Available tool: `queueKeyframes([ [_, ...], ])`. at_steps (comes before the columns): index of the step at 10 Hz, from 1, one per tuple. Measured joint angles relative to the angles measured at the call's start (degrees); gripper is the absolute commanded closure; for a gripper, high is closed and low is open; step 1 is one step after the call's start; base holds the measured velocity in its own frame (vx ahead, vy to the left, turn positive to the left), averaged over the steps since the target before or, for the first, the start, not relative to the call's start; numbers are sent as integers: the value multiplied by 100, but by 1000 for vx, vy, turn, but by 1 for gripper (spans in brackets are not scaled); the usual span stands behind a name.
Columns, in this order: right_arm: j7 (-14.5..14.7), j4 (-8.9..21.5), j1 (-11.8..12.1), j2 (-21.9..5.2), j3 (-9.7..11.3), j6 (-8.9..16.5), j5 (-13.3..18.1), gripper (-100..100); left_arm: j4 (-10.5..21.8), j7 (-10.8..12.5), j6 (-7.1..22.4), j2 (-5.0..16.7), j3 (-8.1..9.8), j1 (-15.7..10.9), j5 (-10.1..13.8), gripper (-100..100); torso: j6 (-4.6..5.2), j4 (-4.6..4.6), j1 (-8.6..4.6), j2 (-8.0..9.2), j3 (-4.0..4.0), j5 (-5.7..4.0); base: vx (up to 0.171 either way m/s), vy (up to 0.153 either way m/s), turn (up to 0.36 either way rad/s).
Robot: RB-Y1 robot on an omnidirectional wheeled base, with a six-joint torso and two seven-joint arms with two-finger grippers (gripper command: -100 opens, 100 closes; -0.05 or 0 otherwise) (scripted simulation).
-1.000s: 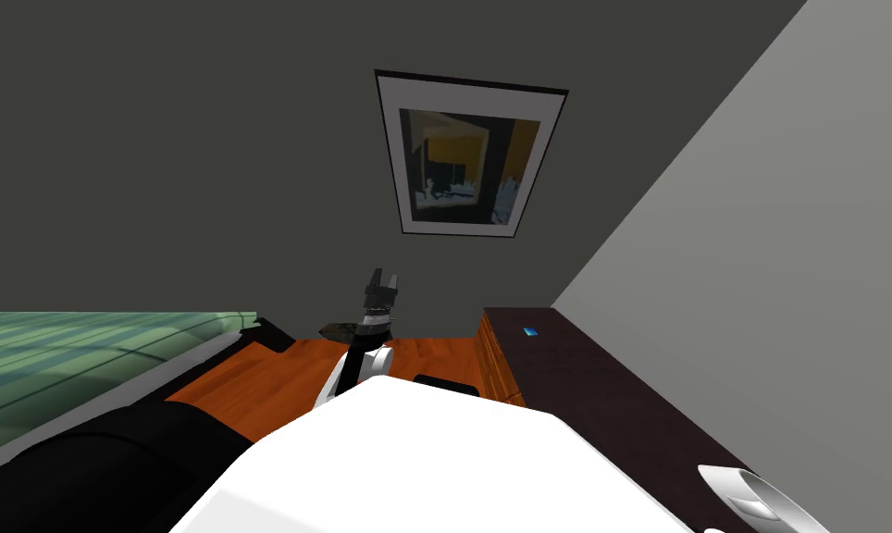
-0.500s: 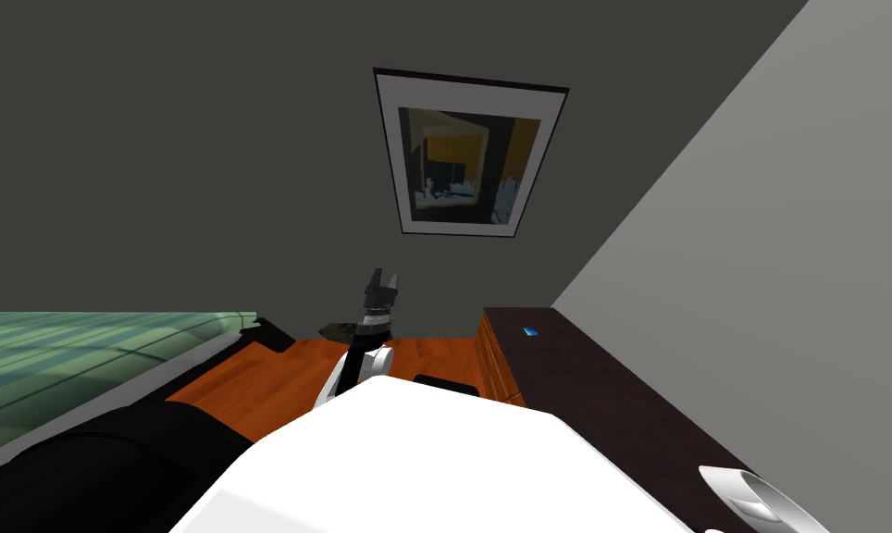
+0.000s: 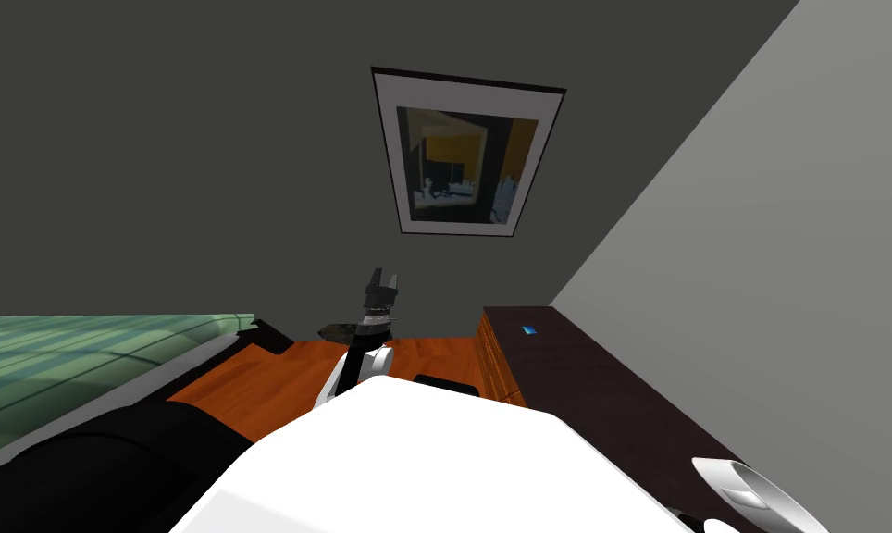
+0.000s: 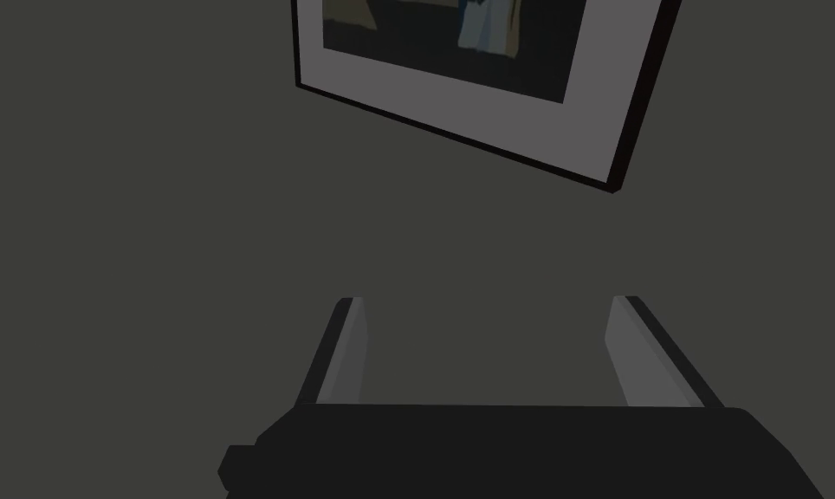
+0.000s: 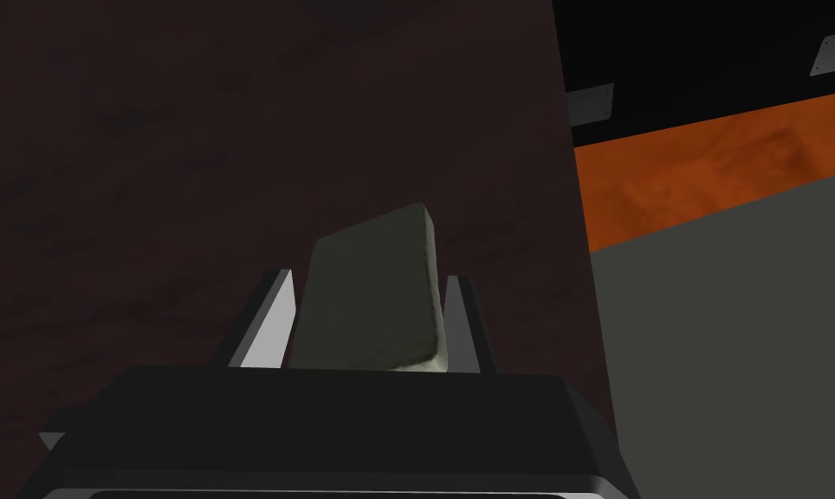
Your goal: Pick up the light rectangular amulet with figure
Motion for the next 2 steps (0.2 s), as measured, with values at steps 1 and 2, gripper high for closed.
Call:
queueKeyframes([
  [1,-85,-102,18,-51,-35,-87,31,100,0,0,0,0,0,0,0,0,0,0,1,0,0,0,-8,6,-8],
  [2,-104,-113,19,-57,-40,-108,34,0,0,0,0,0,0,0,0,0,-1,-1,-3,-3,-2,-2,0,0,0],
])
